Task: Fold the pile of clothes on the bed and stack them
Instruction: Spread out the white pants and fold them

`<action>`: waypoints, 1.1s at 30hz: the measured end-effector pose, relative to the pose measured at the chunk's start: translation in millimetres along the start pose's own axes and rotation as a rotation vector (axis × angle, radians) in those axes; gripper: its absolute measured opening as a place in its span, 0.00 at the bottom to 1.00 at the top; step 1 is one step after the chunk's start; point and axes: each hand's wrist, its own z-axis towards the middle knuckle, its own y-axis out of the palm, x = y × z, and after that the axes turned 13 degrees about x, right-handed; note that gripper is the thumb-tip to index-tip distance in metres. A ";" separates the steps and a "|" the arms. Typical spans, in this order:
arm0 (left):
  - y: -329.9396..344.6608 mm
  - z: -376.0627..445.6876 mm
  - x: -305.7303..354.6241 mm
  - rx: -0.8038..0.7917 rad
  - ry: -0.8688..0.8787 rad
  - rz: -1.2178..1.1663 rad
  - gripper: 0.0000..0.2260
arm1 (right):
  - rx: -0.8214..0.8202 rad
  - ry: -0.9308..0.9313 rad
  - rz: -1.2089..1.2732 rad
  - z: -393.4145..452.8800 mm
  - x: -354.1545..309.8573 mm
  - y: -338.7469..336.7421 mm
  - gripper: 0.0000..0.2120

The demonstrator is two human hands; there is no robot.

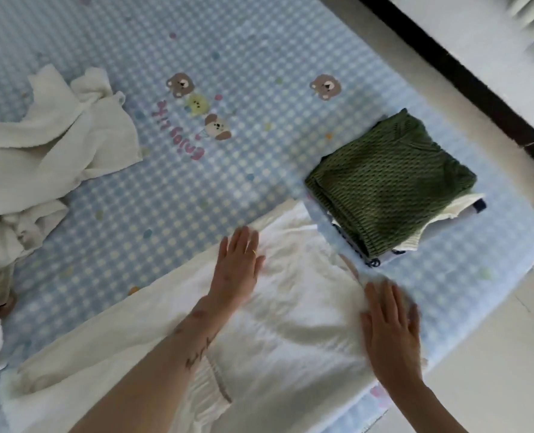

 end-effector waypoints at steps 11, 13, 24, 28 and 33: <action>-36.4 104.7 36.8 -0.060 -0.176 -0.517 0.07 | -0.064 0.149 0.369 -3.8 22.3 -31.6 0.09; -60.1 90.0 15.0 -0.050 -0.150 -0.548 0.09 | -0.042 0.120 0.472 -14.7 11.7 -45.9 0.06; -146.4 -92.5 -174.3 0.120 0.058 -0.186 0.13 | -0.425 -0.404 0.770 -154.9 -163.8 -89.2 0.20; -142.0 -164.8 -237.3 0.163 -0.023 -0.097 0.13 | -0.591 -0.436 0.775 -205.5 -236.1 -78.2 0.14; -125.4 -238.1 -300.3 0.194 -0.215 -0.077 0.13 | -0.767 -0.430 0.725 -264.7 -307.6 -48.3 0.16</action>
